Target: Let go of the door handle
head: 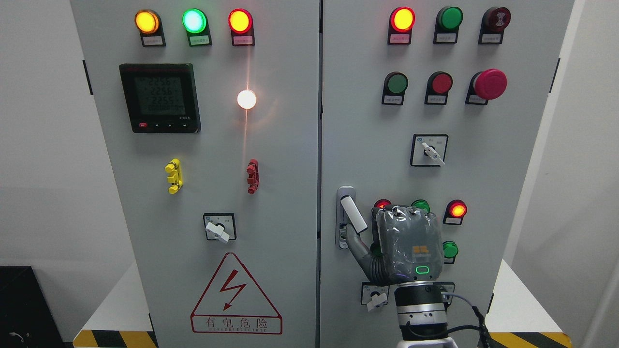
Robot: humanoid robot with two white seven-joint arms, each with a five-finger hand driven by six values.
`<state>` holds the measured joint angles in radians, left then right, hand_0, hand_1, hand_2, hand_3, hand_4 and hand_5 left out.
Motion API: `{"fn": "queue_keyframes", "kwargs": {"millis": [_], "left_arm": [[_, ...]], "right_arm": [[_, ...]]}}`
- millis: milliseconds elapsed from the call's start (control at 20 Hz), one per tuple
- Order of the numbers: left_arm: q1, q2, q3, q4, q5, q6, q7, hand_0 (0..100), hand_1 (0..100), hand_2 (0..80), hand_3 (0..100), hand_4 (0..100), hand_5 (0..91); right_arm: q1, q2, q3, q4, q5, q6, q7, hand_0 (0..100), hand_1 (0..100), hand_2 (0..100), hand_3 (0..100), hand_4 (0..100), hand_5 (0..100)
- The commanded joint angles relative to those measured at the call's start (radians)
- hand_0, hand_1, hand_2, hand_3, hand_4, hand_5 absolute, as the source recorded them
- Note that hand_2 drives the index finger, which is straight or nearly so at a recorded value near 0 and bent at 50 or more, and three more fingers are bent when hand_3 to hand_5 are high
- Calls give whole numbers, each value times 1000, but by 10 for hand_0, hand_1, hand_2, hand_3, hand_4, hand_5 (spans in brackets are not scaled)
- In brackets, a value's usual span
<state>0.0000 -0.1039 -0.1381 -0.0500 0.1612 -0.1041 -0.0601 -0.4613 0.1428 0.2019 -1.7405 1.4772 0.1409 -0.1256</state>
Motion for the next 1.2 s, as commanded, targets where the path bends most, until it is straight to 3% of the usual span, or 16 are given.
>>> {"fn": "queue_keyframes", "kwargs": {"millis": [0, 1152], "left_arm": [[9, 0, 0, 1, 0, 0, 0, 120, 556, 0, 0, 0, 0], [9, 0, 0, -1, 0, 0, 0, 120, 556, 0, 0, 0, 0]], "right_arm": [[1, 0, -15, -5, 0, -1, -17, 491, 449, 915, 1000, 1000, 1000], [1, 0, -24, -7, -3, -1, -20, 508, 439, 914, 1000, 1000, 1000]]}}
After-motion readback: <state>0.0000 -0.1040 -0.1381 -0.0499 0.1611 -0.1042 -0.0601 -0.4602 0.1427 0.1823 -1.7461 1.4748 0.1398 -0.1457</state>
